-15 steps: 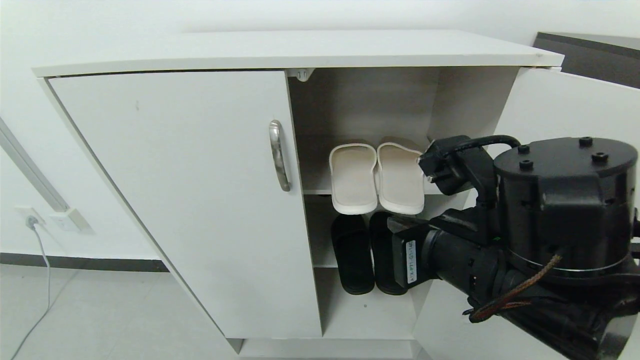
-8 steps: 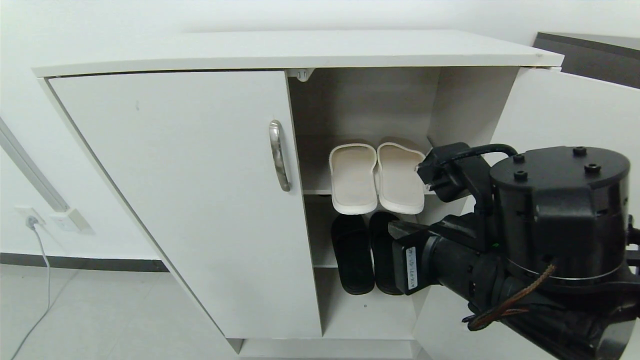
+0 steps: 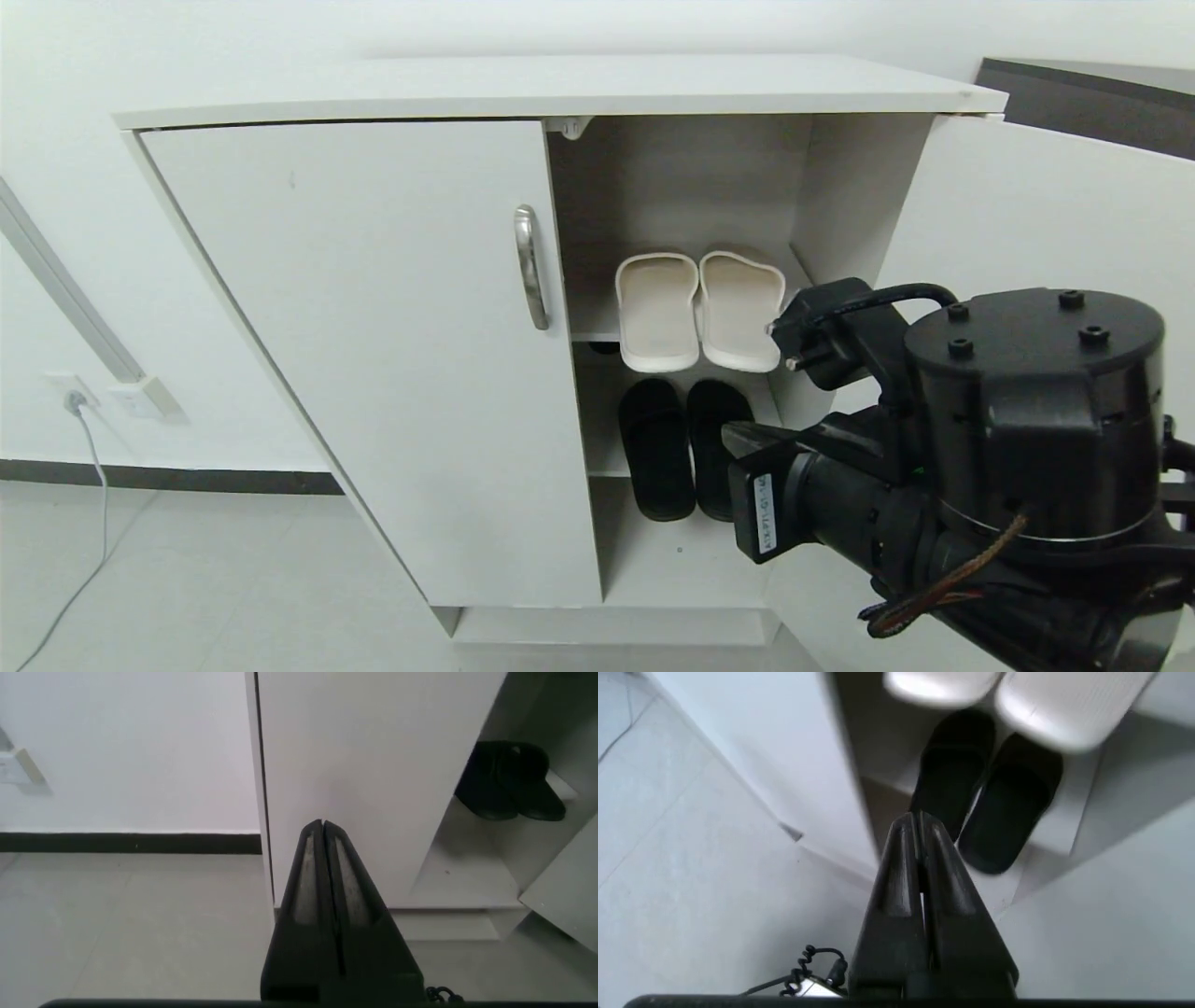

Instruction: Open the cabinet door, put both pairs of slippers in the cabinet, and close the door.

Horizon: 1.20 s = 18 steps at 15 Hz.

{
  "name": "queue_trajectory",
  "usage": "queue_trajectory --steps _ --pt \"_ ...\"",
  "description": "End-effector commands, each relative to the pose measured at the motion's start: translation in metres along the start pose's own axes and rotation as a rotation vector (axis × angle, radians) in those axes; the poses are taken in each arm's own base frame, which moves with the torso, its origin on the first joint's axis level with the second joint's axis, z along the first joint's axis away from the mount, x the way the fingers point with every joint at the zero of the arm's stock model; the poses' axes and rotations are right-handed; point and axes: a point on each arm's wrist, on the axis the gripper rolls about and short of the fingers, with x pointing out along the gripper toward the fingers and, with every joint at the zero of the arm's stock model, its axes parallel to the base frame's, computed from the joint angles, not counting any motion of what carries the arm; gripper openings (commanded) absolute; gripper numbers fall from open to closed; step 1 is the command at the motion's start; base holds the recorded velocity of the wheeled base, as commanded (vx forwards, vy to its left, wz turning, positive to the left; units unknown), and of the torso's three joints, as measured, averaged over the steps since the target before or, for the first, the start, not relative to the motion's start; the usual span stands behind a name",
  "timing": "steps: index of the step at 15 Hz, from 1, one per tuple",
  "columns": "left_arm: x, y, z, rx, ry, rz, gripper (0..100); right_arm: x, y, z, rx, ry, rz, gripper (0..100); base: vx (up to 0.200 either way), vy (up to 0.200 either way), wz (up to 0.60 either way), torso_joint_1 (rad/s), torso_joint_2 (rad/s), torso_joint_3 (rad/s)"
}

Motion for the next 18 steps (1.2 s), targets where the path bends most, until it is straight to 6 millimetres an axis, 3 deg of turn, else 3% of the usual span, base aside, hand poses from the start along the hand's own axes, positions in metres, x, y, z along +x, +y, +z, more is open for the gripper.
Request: queue_trajectory --steps 1,11,18 --pt "0.000 0.000 0.000 0.000 0.001 0.001 0 0.003 0.001 -0.002 -0.005 0.009 -0.004 0 -0.200 0.000 0.00 -0.002 0.00 0.017" --pt "0.000 0.000 0.000 -0.003 0.001 0.001 0 0.005 -0.001 -0.011 -0.014 0.033 -0.011 0 -0.200 0.000 0.00 0.001 0.00 0.002" --pt "0.000 0.000 0.000 -0.019 0.001 0.004 0 0.012 0.000 -0.019 -0.017 0.027 -0.015 0 0.000 0.000 0.00 0.000 0.00 0.000"
